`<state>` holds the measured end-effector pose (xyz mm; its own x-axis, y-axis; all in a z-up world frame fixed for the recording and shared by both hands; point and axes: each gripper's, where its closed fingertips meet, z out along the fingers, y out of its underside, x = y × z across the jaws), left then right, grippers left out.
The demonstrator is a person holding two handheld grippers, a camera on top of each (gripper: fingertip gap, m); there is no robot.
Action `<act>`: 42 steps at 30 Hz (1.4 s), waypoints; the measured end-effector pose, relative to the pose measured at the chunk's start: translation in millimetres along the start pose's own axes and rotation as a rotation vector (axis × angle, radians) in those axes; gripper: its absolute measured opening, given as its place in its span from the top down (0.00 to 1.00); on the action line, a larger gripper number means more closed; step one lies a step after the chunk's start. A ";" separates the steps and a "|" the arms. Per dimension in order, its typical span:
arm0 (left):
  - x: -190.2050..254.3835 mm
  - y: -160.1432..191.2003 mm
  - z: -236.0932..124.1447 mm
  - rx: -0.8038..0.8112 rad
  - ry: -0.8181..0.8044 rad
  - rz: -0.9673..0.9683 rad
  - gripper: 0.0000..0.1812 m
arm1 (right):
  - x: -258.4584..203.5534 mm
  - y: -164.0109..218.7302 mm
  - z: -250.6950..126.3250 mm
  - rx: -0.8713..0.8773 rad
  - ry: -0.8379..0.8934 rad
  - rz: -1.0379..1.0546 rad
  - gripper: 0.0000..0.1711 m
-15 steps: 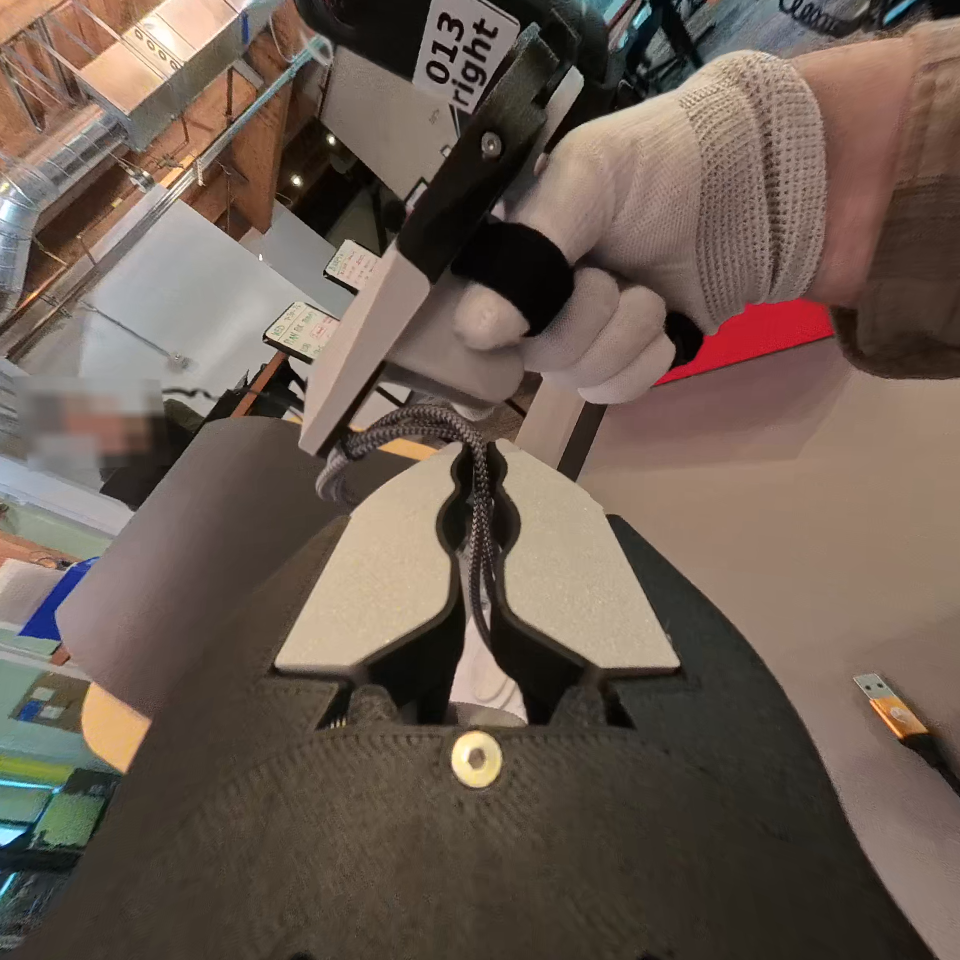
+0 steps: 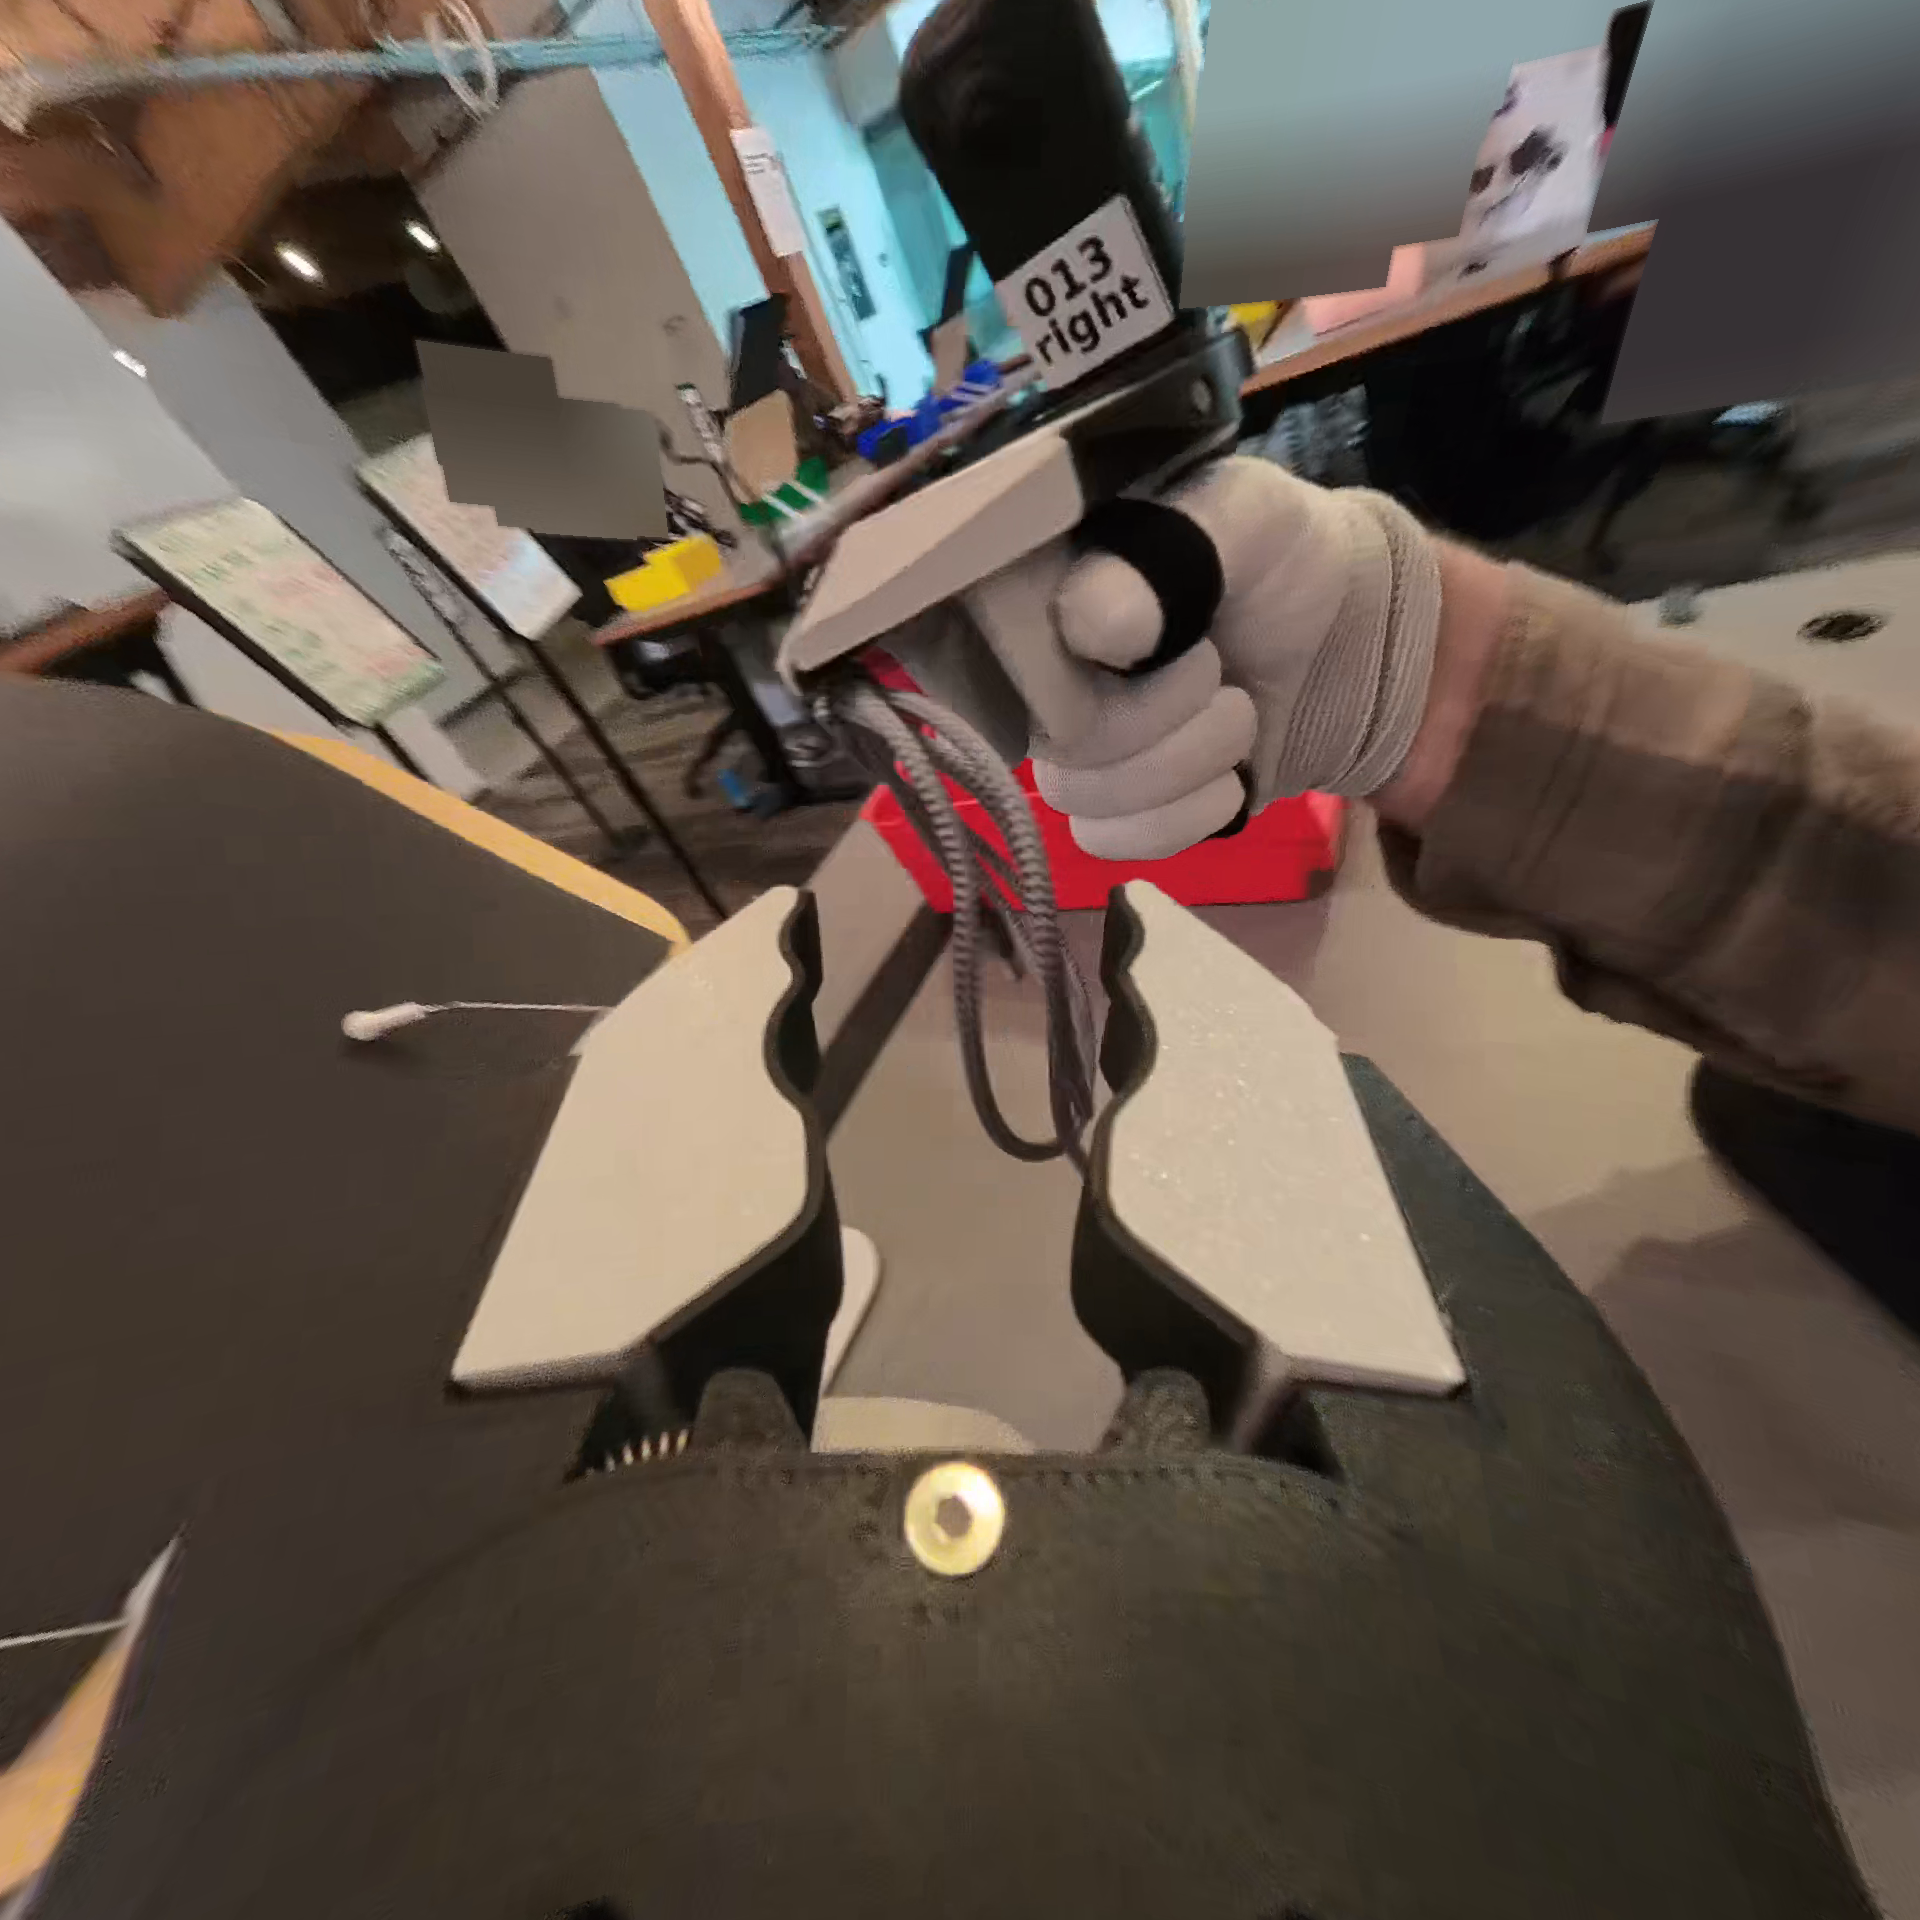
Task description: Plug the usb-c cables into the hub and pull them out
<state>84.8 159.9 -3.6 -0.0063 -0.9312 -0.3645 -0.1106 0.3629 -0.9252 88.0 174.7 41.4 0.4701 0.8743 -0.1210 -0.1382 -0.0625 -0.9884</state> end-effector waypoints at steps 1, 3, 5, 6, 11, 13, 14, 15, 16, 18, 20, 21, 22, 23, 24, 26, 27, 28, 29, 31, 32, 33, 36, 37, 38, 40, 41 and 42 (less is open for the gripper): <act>-0.6 0.4 0.5 -0.004 0.054 -0.057 0.70 | -0.9 0.8 2.1 -0.007 0.000 -0.006 1.00; 2.1 -5.8 1.6 0.015 0.158 -0.153 0.70 | -2.4 3.1 6.6 -0.023 -0.001 -0.016 1.00; 5.7 -9.0 4.1 0.008 0.220 -0.192 0.79 | -4.0 3.9 10.3 -0.027 -0.006 -0.022 1.00; 5.0 -11.2 5.8 0.016 0.214 -0.189 0.84 | -5.8 4.5 11.9 -0.031 -0.014 -0.026 1.00; 4.1 0.4 14.3 -0.056 0.160 -0.141 0.98 | -4.8 4.1 11.8 -0.024 -0.009 -0.033 1.00; -2.4 1.6 13.4 -0.059 0.103 -0.112 0.98 | -0.9 2.1 10.8 -0.017 0.027 -0.048 1.00; -7.1 1.9 12.9 -0.067 0.062 -0.090 0.98 | 0.6 2.3 11.1 -0.020 0.046 -0.059 0.97; -9.4 1.4 12.4 -0.073 0.042 -0.078 0.99 | 2.0 4.8 11.5 -0.043 0.064 -0.074 0.88; -14.6 1.6 11.8 -0.081 0.004 -0.060 0.99 | 2.3 4.4 10.7 -0.047 0.078 -0.092 0.83; -20.1 0.7 9.5 -0.081 -0.025 -0.027 0.99 | 1.9 -0.7 6.0 -0.041 0.102 -0.114 0.74; -28.2 0.9 5.2 -0.087 -0.047 -0.013 0.99 | 4.3 -6.8 -4.8 -0.030 0.144 -0.157 0.72; -30.9 -0.6 2.4 -0.077 -0.037 -0.033 0.98 | 5.5 -9.5 -11.9 -0.025 0.165 -0.172 0.73; -33.7 -4.2 -1.0 -0.050 -0.024 -0.069 0.99 | 9.7 -9.1 -19.6 -0.046 0.206 -0.189 0.73; -37.6 -9.0 -5.1 -0.010 -0.015 -0.106 0.98 | 13.1 -5.3 -26.6 -0.085 0.245 -0.221 0.74; -39.5 -15.0 -9.7 0.041 0.012 -0.147 0.99 | 15.4 -1.6 -32.3 -0.118 0.271 -0.243 0.74; -50.9 -25.5 -20.0 0.138 0.023 -0.249 0.99 | 20.5 -0.2 -38.7 -0.144 0.320 -0.262 0.73; -55.2 -31.4 -25.7 0.193 0.038 -0.292 0.99 | 22.9 3.3 -38.1 -0.170 0.337 -0.269 0.70; -59.2 -38.1 -31.7 0.254 0.049 -0.327 0.99 | 28.6 7.5 -36.9 -0.195 0.366 -0.256 0.66; -65.0 -41.8 -36.5 0.295 0.037 -0.351 0.98 | 35.2 11.9 -34.7 -0.213 0.387 -0.230 0.64; -70.4 -48.1 -42.7 0.358 0.019 -0.349 0.98 | 40.5 16.4 -23.6 -0.186 0.359 -0.165 0.61; -71.4 -51.9 -44.8 0.390 0.006 -0.343 0.99 | 42.4 17.5 -16.4 -0.162 0.337 -0.124 0.59; -71.2 -55.5 -46.0 0.417 0.001 -0.341 0.98 | 43.6 17.1 -8.4 -0.130 0.313 -0.087 0.60; -64.4 -61.0 -41.1 0.445 0.012 -0.331 0.98 | 42.6 17.1 15.9 -0.058 0.247 -0.029 0.63; -61.2 -62.2 -38.6 0.452 0.023 -0.329 0.99 | 41.5 18.2 22.5 -0.048 0.229 -0.010 0.65; -57.3 -62.9 -36.0 0.460 0.044 -0.331 0.99 | 39.1 18.3 27.9 -0.031 0.204 0.010 0.68; -59.4 -63.9 -34.8 0.498 0.002 -0.314 0.99 | 39.4 23.5 35.0 -0.030 0.179 0.051 0.85; -59.1 -65.0 -35.5 0.519 0.006 -0.322 0.99 | 40.0 24.5 36.2 -0.024 0.169 0.064 0.98; -58.5 -64.4 -34.8 0.531 0.020 -0.342 0.99 | 41.3 22.3 35.2 -0.004 0.169 0.072 1.00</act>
<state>57.8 189.8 81.0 -0.0773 -0.9961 -0.0415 0.3984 0.0074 -0.9172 73.6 226.4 17.6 0.5991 0.7740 -0.2049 -0.1738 -0.1241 -0.9769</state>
